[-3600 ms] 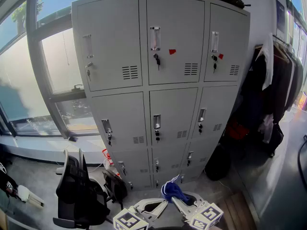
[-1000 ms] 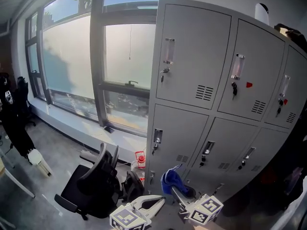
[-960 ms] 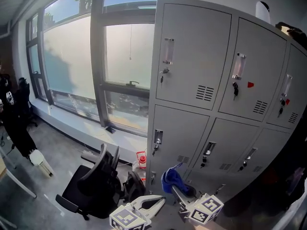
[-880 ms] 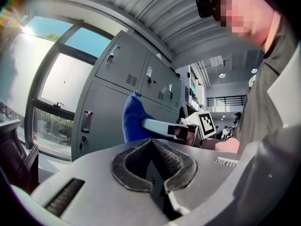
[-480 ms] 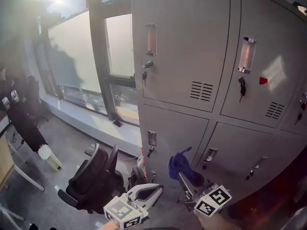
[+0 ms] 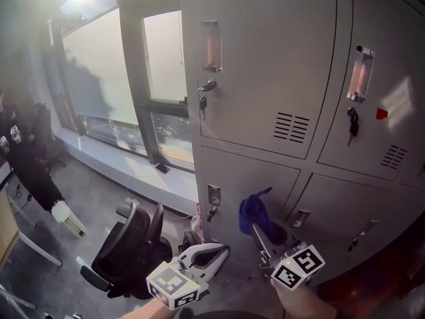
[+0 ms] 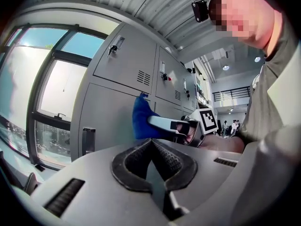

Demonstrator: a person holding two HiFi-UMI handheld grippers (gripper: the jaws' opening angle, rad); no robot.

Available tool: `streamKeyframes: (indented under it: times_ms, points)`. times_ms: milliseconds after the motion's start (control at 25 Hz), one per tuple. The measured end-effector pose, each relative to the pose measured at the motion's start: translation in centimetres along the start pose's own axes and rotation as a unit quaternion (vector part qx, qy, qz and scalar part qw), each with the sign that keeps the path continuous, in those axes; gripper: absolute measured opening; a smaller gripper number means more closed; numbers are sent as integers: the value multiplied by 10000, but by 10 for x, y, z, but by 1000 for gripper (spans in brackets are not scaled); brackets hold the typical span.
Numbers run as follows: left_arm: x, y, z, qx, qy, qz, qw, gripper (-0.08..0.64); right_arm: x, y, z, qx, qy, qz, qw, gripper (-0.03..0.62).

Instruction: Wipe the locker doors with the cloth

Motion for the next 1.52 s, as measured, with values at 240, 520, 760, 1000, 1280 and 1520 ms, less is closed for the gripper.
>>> streamKeyframes:
  times_ms: [240, 520, 760, 1000, 1280, 1520]
  points:
    - [37, -1, 22, -58, 212, -76, 9997, 8, 27, -4, -84, -230, 49, 190, 9995, 78]
    - [55, 8, 52, -82, 464, 23, 9989, 8, 28, -11, -152, -443, 631, 371, 9963, 78]
    - [56, 14, 65, -97, 573, 58, 9983, 8, 9, -8, -159, -413, 1154, 311, 9920, 78]
    - [47, 21, 65, -61, 578, 147, 9982, 8, -8, -14, -130, -455, 1396, 263, 9888, 78]
    - [32, 28, 51, 69, 691, 262, 9972, 8, -35, -24, -73, -569, 1693, 344, 9833, 78]
    - [15, 28, 32, 143, 912, 238, 9954, 8, -58, -34, -22, -767, 1990, 411, 9761, 78]
Point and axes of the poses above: the fingertips, and each gripper's own axes: z backward along the fingers, x to its left, y out of its underside, the point moved 5 cm from there along z, backward along the fingers, and after that the axes turned 5 degrees about -z, right-handed, at the moved point
